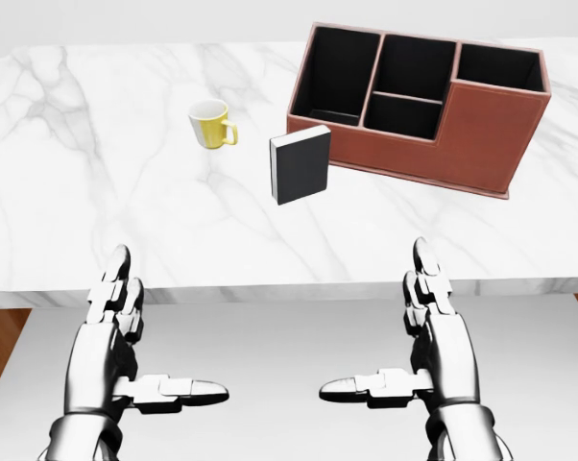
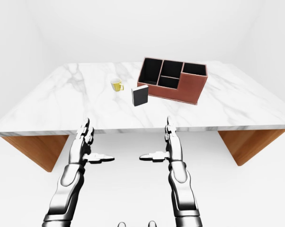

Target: Pick up the book and place it in the caddy.

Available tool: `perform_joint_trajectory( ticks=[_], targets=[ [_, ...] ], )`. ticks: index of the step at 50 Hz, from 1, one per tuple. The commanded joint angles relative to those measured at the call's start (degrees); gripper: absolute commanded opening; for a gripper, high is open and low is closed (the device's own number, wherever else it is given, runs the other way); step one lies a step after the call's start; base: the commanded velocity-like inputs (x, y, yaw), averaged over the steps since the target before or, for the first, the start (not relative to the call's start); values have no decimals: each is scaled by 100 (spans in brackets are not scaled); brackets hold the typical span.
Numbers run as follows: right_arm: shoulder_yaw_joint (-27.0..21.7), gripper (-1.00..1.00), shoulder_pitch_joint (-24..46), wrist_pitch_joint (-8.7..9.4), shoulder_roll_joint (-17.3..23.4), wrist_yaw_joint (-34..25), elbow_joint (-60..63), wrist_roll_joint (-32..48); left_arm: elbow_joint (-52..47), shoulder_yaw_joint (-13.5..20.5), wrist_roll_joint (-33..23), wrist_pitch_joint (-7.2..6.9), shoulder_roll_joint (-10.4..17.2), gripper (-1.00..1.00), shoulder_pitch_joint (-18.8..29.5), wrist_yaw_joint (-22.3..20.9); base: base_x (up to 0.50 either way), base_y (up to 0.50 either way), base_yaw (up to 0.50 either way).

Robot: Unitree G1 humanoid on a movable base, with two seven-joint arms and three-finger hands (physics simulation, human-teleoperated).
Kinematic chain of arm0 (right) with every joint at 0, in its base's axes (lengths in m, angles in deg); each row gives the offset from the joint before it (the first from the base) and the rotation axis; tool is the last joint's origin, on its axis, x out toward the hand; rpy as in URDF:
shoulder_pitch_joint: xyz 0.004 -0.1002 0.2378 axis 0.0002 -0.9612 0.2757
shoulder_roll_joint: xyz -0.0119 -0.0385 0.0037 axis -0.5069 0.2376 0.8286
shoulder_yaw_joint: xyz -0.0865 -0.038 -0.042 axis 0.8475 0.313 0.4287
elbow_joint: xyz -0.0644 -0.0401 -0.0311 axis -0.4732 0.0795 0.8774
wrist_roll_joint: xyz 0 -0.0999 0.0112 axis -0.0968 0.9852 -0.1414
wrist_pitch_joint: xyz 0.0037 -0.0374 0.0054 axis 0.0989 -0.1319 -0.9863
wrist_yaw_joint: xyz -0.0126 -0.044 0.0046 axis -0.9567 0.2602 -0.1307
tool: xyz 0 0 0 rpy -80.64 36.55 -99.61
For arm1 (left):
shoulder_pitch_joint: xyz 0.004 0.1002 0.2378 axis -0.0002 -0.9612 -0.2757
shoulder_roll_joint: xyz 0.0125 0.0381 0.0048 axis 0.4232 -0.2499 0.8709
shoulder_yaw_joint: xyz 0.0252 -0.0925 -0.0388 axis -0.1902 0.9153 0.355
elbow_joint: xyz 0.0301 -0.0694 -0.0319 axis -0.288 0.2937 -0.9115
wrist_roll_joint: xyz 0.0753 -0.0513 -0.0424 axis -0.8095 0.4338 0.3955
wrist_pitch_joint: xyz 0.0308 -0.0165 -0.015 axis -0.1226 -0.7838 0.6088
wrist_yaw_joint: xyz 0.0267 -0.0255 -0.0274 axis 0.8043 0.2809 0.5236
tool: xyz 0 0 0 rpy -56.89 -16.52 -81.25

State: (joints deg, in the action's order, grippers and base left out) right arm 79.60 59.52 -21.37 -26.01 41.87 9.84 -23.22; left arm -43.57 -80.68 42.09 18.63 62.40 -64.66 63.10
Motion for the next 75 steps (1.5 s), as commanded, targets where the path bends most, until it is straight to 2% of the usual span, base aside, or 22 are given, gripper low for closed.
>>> perform_joint_trajectory(
  ticks=[1,4,7,8,9,11,15,21,22,28,34,42,75],
  targets=[
    [-121,100,-22,67,82,-189,166,-35,-46,187,155,-144,94,100,139,-157,0,0,0],
    [-128,100,-7,83,81,-193,218,5,-70,211,155,-187,116,100,169,-180,0,0,0],
    [-94,100,57,22,99,-138,216,203,-171,281,259,-351,131,100,229,-212,0,0,0],
    [-83,100,91,13,103,-145,216,249,-235,308,270,-446,159,100,284,-209,0,0,0],
    [-89,100,107,105,85,-156,269,221,-273,328,268,-484,179,100,330,-200,0,0,0],
    [-98,100,163,300,70,-157,394,177,-340,364,274,-484,220,100,435,-204,0,0,0],
    [-99,100,283,481,86,-169,528,189,-399,376,112,-484,305,100,601,-213,0,0,0],
    [-74,100,637,481,140,16,616,492,-693,487,177,-484,371,100,881,-229,0,0,0],
    [-90,100,687,481,106,-18,816,403,-784,490,59,-484,421,100,942,-160,0,0,0],
    [-84,100,863,481,110,31,1108,407,-1137,579,177,-484,445,100,1032,-177,0,0,0],
    [-94,100,999,481,78,-19,1548,198,-1539,688,208,-484,586,100,1334,-94,0,0,0],
    [-52,100,884,481,104,-158,1976,54,-2106,724,346,-484,579,100,1371,-30,10,0,0],
    [-170,100,890,481,179,-272,1821,48,-1962,680,353,-484,535,100,1283,-28,36,0,0]
  ],
)
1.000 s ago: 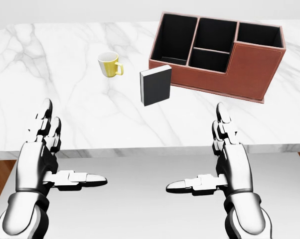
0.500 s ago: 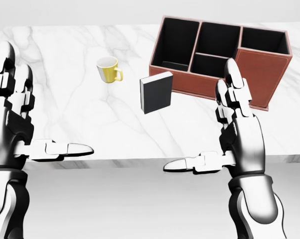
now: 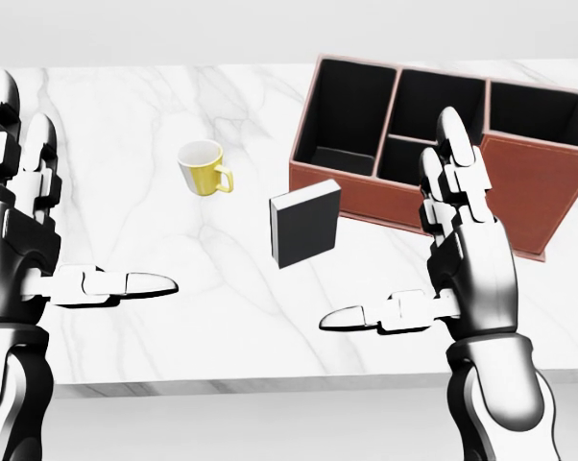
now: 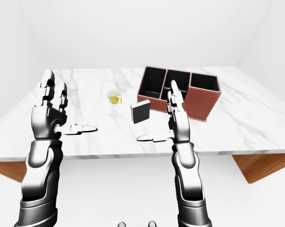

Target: Pick up the book and place it in the caddy.

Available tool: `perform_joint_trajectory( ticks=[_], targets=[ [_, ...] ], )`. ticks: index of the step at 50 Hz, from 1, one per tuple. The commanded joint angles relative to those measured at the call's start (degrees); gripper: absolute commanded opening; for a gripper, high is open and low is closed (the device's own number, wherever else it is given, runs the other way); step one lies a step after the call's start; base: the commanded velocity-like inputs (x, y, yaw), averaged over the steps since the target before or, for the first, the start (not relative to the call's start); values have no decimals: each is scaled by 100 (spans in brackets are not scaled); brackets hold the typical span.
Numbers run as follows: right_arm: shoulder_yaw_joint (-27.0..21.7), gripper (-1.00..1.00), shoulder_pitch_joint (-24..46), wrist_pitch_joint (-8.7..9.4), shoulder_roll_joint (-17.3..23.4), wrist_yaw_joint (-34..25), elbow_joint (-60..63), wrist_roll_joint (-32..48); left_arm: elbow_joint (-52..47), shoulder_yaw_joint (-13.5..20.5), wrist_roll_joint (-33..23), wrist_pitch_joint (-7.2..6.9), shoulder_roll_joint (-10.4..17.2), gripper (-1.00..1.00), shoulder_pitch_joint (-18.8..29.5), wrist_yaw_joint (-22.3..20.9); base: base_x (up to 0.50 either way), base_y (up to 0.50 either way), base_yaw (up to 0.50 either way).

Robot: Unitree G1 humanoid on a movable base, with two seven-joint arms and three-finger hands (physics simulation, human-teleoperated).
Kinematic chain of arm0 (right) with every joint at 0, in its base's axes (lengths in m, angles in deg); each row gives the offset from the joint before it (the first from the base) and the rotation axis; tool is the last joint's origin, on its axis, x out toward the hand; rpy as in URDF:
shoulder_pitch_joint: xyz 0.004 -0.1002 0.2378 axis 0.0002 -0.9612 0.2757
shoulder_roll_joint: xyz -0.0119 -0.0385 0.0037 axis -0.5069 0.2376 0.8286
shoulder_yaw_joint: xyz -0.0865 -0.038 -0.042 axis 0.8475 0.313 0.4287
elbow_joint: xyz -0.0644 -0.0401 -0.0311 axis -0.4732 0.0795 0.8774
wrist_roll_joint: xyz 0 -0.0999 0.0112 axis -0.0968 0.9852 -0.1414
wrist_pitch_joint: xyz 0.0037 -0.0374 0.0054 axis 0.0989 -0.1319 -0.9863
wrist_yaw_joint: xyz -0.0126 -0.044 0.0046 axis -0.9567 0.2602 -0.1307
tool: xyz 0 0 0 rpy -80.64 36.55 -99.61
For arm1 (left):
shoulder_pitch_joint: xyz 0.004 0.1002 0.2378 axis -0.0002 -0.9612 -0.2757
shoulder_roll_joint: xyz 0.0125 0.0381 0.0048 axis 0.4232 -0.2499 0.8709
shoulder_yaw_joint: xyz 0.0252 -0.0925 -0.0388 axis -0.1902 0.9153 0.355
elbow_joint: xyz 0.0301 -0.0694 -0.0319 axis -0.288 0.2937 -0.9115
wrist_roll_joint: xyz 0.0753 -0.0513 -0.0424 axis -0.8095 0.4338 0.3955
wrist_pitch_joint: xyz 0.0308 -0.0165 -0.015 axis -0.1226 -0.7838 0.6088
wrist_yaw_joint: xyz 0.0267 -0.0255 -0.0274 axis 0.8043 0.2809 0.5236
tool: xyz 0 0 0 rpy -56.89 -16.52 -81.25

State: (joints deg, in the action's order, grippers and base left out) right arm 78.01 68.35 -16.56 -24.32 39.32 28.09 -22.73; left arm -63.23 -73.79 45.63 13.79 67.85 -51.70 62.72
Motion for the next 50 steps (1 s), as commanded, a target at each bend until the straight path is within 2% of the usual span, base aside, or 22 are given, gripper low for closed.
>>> perform_joint_trajectory(
  ticks=[1,50],
  targets=[
    [-13,100,7,0,12,-18,-2,0,7,-13,-7,0,-10,100,-17,11,38,0,0],
    [63,100,-68,0,-11,-84,-45,125,90,-52,-34,0,-62,100,-97,13,37,0,0]
  ],
)
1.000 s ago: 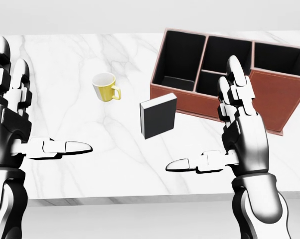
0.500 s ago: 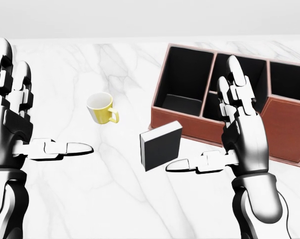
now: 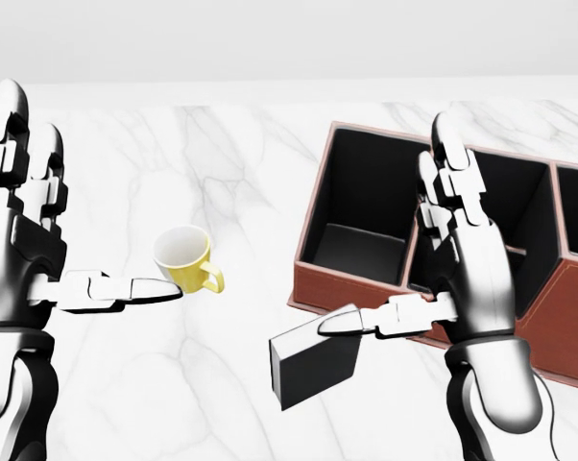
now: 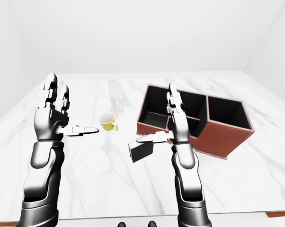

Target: Pick up the book and place it in the caddy.

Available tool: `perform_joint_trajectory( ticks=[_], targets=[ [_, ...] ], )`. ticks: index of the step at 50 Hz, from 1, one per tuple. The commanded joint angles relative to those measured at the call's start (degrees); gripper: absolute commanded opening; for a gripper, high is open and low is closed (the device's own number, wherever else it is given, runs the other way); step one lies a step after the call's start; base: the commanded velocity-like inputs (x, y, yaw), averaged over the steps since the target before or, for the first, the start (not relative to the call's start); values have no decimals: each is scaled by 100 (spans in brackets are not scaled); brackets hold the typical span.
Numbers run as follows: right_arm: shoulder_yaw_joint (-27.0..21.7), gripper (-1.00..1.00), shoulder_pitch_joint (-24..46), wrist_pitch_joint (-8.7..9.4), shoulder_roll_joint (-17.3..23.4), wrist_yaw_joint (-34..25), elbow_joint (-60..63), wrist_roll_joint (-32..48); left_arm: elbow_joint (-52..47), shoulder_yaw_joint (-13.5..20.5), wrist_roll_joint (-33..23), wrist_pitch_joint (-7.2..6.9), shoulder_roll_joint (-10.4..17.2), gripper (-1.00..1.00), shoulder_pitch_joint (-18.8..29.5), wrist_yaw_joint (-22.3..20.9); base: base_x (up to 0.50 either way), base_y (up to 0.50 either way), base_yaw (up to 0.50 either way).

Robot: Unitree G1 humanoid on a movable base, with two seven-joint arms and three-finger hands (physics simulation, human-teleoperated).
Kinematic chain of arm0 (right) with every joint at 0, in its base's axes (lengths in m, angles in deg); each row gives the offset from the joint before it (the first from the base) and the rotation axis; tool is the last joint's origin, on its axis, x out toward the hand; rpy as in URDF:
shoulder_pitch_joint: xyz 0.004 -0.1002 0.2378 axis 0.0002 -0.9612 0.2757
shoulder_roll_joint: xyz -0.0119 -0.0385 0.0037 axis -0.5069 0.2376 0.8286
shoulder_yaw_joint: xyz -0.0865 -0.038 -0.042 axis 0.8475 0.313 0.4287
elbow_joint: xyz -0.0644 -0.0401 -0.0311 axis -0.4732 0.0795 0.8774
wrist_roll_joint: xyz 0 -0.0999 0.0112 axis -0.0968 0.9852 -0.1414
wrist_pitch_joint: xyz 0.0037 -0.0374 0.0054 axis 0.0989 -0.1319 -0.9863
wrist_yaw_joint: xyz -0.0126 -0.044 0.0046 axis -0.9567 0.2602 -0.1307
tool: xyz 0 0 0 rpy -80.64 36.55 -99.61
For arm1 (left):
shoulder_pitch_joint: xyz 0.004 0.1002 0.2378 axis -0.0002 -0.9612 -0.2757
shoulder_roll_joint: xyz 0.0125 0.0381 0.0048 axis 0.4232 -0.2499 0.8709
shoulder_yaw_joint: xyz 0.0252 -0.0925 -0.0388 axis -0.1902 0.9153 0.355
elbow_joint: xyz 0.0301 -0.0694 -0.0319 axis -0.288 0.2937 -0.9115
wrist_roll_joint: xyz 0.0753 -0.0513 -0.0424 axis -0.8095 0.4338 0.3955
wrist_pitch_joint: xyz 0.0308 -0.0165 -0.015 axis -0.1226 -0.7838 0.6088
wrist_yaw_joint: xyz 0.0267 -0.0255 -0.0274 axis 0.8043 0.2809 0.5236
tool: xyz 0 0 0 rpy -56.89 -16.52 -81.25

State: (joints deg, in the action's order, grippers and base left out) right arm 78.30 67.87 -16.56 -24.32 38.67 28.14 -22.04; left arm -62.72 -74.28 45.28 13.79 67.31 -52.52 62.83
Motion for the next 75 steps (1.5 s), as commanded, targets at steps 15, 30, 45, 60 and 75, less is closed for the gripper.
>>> perform_joint_trajectory(
  ticks=[15,30,45,60,75],
  targets=[
    [93,100,-111,0,-23,-105,-122,280,122,-6,5,0,-5,100,-8,9,11,0,0],
    [306,100,-291,0,158,-541,102,1214,150,-20,2,0,-20,100,-52,15,0,0,0],
    [249,100,-792,-1000,355,-1606,89,3268,173,-26,-11,0,-32,100,-75,4,0,0,0],
    [462,100,-499,-1000,409,-1814,-516,4669,135,25,34,0,3,100,-47,20,0,0,0],
    [942,100,214,-1000,97,-1838,-1464,5648,174,3,24,0,-10,100,-61,18,0,0,0]
  ],
)
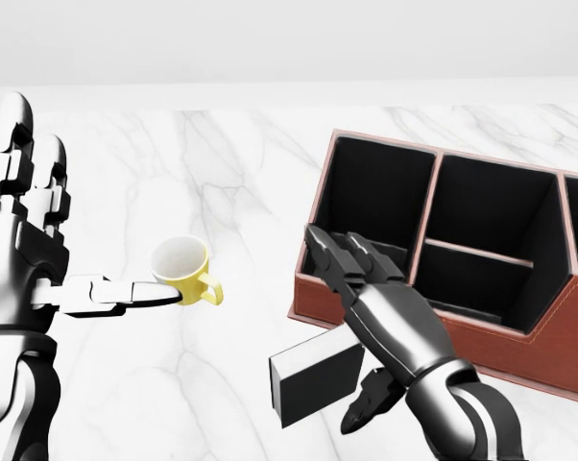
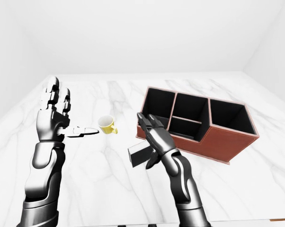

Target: Pick up the book and place it in the caddy.

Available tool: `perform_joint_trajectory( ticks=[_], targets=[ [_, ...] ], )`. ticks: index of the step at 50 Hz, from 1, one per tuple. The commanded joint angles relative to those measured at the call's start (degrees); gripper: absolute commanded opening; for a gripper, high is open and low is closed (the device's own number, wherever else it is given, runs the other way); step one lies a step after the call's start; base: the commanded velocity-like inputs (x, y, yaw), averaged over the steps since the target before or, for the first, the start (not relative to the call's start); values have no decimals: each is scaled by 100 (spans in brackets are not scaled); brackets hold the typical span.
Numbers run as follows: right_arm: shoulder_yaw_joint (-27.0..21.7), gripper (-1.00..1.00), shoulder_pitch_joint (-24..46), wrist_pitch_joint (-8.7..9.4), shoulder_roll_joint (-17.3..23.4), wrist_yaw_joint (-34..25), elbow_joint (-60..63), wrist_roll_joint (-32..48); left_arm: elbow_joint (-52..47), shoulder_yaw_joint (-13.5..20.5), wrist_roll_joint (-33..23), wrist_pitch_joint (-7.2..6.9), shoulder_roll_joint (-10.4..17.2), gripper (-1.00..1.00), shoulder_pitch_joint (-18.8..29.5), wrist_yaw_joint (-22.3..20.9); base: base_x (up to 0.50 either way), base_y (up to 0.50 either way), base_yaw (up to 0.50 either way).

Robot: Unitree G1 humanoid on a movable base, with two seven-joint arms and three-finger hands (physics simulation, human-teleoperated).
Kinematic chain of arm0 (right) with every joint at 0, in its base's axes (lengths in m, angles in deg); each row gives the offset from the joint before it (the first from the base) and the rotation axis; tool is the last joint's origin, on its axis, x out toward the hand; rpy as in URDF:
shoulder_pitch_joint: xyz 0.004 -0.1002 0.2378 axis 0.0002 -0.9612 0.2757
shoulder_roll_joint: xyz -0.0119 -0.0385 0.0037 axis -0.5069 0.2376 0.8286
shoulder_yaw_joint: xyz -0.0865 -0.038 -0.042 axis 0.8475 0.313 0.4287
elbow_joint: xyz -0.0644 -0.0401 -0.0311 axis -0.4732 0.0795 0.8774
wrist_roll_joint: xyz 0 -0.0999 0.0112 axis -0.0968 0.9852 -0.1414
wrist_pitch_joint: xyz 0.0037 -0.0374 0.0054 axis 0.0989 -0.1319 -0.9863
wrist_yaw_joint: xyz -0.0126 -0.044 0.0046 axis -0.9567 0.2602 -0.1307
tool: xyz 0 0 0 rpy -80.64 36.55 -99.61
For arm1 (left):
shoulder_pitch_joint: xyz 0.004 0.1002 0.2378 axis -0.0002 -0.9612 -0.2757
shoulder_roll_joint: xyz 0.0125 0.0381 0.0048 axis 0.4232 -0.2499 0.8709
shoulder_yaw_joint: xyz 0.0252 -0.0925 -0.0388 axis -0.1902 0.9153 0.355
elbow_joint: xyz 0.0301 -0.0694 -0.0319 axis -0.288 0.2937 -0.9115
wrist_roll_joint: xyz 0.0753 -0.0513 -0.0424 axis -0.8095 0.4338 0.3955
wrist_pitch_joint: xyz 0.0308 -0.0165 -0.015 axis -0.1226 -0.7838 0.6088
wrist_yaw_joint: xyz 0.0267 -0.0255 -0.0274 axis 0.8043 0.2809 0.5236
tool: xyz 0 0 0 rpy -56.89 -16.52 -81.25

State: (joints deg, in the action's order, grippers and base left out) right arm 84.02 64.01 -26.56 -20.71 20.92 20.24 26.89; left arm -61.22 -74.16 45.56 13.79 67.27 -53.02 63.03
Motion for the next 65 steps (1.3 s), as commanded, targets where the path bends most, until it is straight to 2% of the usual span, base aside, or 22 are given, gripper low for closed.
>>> perform_joint_trajectory(
  ticks=[1,9,14,17,25,34,51,53,54,55,57,65],
  targets=[
    [454,100,852,0,-361,-78,-881,847,36,-10,-7,0,-8,100,-23,-7,0,0,0],
    [653,100,1468,0,-494,-159,-1530,1033,125,-17,14,0,-28,100,-27,-7,0,0,0],
    [613,100,1723,0,-532,-218,-1805,1091,128,-29,14,0,-28,100,-34,-5,0,0,0],
    [605,100,1725,0,-539,-221,-1810,1097,128,-29,14,0,-28,100,-34,-4,0,0,0],
    [594,100,1063,0,-223,-1036,-1424,1311,130,-31,27,0,-43,100,-81,8,0,0,0],
    [582,100,992,0,-103,-1443,-1437,1375,183,-25,35,0,-37,100,-66,7,0,0,0],
    [647,100,1568,0,-296,-1312,-2498,1507,319,14,87,0,-19,100,-56,23,0,0,0],
    [652,57,1583,0,-269,-1277,-2615,1562,329,11,94,0,-19,100,-54,28,0,0,0],
    [653,-4,1578,0,-251,-1246,-2675,1611,326,7,97,0,-22,100,-61,30,0,0,0],
    [651,-29,1567,0,-249,-1256,-2683,1633,325,9,101,0,-23,100,-65,32,0,0,0],
    [660,-100,1457,0,-250,-1424,-2574,1562,330,22,117,0,-21,100,-77,33,0,0,0],
    [642,-100,1478,0,-215,-1342,-2719,1627,332,24,154,0,-20,100,-82,46,0,0,0]
  ],
)
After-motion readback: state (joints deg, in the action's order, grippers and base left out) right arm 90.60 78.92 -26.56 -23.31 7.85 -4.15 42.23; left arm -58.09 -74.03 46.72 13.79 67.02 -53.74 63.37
